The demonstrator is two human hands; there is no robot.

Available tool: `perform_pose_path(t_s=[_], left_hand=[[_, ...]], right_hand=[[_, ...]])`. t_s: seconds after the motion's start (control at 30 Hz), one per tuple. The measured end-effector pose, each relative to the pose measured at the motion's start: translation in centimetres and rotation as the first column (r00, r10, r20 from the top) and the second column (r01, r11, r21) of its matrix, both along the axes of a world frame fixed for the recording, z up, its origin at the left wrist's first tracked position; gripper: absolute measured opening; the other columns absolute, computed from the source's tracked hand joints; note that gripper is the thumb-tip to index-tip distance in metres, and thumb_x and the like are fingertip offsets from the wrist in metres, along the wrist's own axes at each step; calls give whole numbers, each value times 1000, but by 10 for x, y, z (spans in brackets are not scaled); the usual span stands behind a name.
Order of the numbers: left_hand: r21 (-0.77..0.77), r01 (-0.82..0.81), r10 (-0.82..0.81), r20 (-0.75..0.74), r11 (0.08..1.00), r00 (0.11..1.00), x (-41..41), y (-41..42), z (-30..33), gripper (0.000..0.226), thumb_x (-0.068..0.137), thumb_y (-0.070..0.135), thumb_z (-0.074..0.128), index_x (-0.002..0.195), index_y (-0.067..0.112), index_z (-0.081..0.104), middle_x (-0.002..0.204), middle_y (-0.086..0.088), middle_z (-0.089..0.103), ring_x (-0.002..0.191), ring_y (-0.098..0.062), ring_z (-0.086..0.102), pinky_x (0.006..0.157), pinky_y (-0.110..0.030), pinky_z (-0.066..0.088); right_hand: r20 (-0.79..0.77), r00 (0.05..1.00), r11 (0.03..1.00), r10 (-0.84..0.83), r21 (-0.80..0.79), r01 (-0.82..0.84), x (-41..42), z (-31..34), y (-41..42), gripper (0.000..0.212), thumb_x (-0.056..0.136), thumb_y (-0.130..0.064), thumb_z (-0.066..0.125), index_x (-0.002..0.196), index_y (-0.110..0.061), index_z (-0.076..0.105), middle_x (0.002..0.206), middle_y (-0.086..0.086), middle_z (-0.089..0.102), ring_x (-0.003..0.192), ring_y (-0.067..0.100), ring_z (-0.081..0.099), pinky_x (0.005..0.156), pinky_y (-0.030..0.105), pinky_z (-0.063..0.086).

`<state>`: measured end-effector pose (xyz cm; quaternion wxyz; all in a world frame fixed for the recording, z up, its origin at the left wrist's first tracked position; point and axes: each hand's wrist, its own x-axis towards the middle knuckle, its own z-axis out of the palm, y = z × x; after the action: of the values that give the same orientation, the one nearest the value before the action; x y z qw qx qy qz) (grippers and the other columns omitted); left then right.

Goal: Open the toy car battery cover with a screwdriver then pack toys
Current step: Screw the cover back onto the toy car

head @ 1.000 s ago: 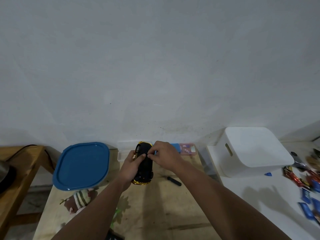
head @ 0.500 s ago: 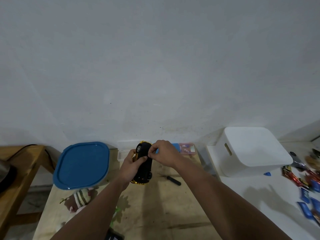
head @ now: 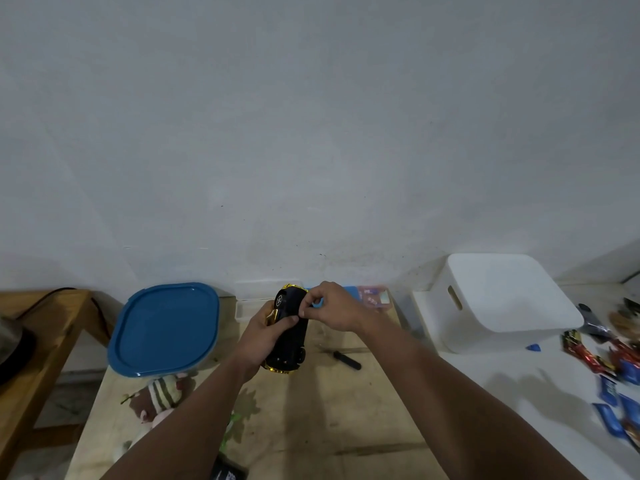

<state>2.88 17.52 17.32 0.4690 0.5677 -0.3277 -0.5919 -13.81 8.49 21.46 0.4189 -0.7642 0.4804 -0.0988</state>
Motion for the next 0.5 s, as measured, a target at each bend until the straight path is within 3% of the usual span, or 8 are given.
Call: perform_pose_path(t_s=[0.07,0.13,0.23,0.33,0.4,0.5], left_hand=[[2,-3,3,-6,1000,1000,0,0,-1,27,95,14,72,122,20,67,105,-10,79,100,-31,76,84,-39,62],[-2,-6,6,-1,1000,1000,1,0,-2,27,95,13,72,121,19,67,107,-12,78,101,-31,75,88,-42,60],[-9,19,-19,6,1000,1000,4,1,-1,27,97,13,70,123,18,67,111,-15,77,102,-29,74,91,-44,59],[-6,20,-20,-19,1000,1000,2,3,-2,29,97,14,69,126,21,66,110,-11,78,102,-30,75,89,-43,59],[9,-10,10,-60,1000,998,0,2,-4,30,98,14,68,127,20,66,110,-12,78,102,-33,75,86,-44,60],[37,-36,40,-104,999,994,-4,0,-4,29,99,15,67,127,20,66,113,-15,78,104,-37,74,90,-48,60]], right_hand=[[9,998,998,-63,-22,63,1,-2,4,6,85,-21,76,80,-21,76,83,-16,64,87,2,56,76,26,45],[51,991,991,-127,-23,129,1,-5,6,7,81,-24,80,76,-20,76,79,-3,67,77,5,55,70,27,43],[105,972,977,-212,51,208,-1,-9,6,16,75,-26,87,76,-16,74,65,1,53,62,11,47,60,27,38],[136,970,979,-203,65,195,-2,-11,9,13,75,-25,86,77,-21,74,72,-1,56,68,13,50,65,28,41],[144,975,984,-172,-21,176,-2,-12,11,8,79,-26,83,80,-26,75,82,-5,62,78,9,57,72,26,46],[25,994,955,-111,-274,113,0,-15,15,5,86,-33,75,90,-34,76,91,-14,57,84,2,56,79,30,49]])
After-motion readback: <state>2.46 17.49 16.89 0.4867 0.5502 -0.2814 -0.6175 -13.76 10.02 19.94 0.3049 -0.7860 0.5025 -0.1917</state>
